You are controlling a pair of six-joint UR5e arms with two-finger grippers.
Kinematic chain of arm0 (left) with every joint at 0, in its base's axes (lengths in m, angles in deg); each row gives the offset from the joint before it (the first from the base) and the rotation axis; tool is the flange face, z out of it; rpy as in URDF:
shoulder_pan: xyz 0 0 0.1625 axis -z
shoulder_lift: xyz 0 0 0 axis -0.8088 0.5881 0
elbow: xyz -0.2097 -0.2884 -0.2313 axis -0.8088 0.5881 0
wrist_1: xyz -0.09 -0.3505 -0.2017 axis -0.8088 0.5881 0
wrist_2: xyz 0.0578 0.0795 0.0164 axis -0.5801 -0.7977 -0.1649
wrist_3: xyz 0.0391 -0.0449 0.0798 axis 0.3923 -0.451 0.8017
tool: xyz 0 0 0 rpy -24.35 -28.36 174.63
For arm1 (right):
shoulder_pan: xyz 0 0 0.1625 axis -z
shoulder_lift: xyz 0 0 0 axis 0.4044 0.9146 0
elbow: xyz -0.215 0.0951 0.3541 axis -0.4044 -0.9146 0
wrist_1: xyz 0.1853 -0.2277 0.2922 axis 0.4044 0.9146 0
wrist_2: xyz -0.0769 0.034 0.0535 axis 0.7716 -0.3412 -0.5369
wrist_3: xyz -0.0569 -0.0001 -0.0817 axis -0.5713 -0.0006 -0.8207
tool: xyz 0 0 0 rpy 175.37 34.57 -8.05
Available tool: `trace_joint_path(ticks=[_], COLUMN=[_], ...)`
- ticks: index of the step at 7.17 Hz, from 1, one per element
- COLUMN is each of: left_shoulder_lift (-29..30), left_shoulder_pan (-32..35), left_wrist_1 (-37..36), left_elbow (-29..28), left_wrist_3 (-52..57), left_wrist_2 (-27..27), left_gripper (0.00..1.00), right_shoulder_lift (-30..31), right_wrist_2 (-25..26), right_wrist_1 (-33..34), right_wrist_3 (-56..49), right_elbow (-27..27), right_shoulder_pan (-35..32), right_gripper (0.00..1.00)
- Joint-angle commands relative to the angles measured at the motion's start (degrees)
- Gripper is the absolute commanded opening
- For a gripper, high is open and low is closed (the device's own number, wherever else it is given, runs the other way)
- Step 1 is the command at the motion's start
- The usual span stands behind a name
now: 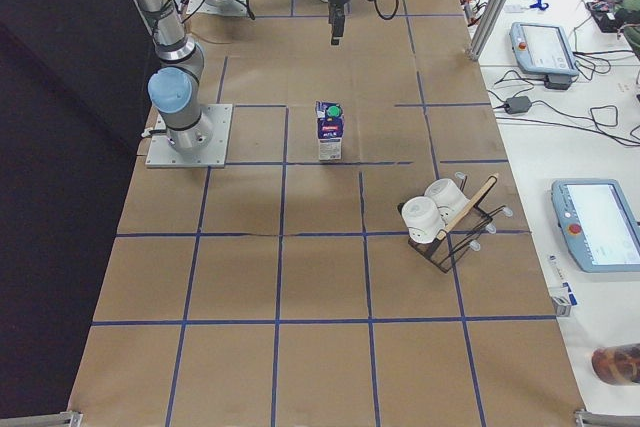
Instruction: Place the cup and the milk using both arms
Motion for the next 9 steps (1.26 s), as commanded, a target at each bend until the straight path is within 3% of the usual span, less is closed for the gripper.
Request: trace_joint_path(ticks=[1, 3, 5, 7, 9], left_shoulder_lift=[-0.58, -0.67, 0.55, 2.83, 10.36], left_shoulder_pan=[0.01, 0.88, 2.11, 10.16, 18.60], left_wrist_1=[-0.37, -0.28, -0.28, 0.33, 0.51], left_elbow=[-1.05, -3.32, -6.75, -13.06, -22.71], left_wrist_3=[0.22, -0.39, -1.44, -8.52, -15.30], left_wrist_2=[0.04, 1.09, 5.65, 6.28, 6.89], left_gripper=[0.00, 0.00, 0.00, 0.00, 0.00], right_shoulder_lift=[0.00, 0.00, 0.00, 0.00, 0.00], right_wrist_2=[0.00, 0.00, 0.00, 0.00, 0.00], right_wrist_1=[0.00, 0.00, 0.00, 0.00, 0.00], right_wrist_3=[0.00, 0.00, 0.00, -0.09, 0.00], right_elbow=[-0.03, -0.03, 0.14, 0.14, 0.23], right_shoulder_pan=[0.00, 0.09, 0.09, 0.26, 0.18], right_gripper=[1.00, 1.00, 1.00, 1.00, 1.00])
